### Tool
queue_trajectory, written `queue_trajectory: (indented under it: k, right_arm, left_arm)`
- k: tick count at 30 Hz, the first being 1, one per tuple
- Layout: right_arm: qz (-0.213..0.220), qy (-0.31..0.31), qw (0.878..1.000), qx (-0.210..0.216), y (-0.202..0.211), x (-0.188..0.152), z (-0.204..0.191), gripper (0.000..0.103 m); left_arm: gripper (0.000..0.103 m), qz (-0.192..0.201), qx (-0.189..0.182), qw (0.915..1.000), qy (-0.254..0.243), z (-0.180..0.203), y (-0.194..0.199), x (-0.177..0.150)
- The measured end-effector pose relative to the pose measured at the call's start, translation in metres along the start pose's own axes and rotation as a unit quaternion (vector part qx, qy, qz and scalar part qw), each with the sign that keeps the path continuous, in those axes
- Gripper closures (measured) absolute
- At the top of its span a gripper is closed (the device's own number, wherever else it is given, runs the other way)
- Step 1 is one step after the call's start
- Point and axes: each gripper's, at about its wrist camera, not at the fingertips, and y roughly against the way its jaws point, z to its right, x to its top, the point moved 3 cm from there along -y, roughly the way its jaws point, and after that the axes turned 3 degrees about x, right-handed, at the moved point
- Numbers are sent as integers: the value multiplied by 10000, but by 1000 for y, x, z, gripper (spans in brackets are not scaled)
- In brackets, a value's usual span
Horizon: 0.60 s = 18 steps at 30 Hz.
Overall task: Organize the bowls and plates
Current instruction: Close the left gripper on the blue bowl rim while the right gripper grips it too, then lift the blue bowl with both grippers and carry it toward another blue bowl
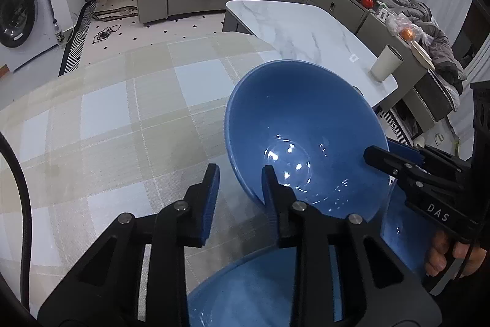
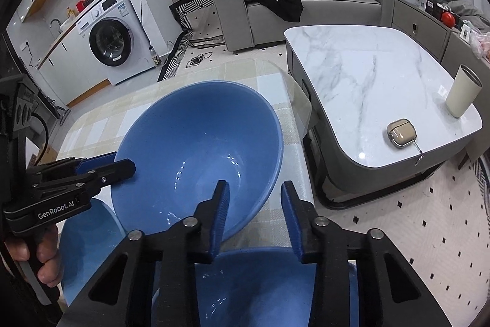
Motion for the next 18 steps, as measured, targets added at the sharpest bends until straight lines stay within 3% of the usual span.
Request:
queue_trajectory:
  k: [5,18]
  right_arm:
    - [12,85,9999,-139,-2,1,-3,81]
    - [109,120,9996,-227,3,0,-4,82]
  left_arm:
    - [87,26,18,10000,-78,5,-1,1]
    - [87,162,131,9995,-226,10,6,0]
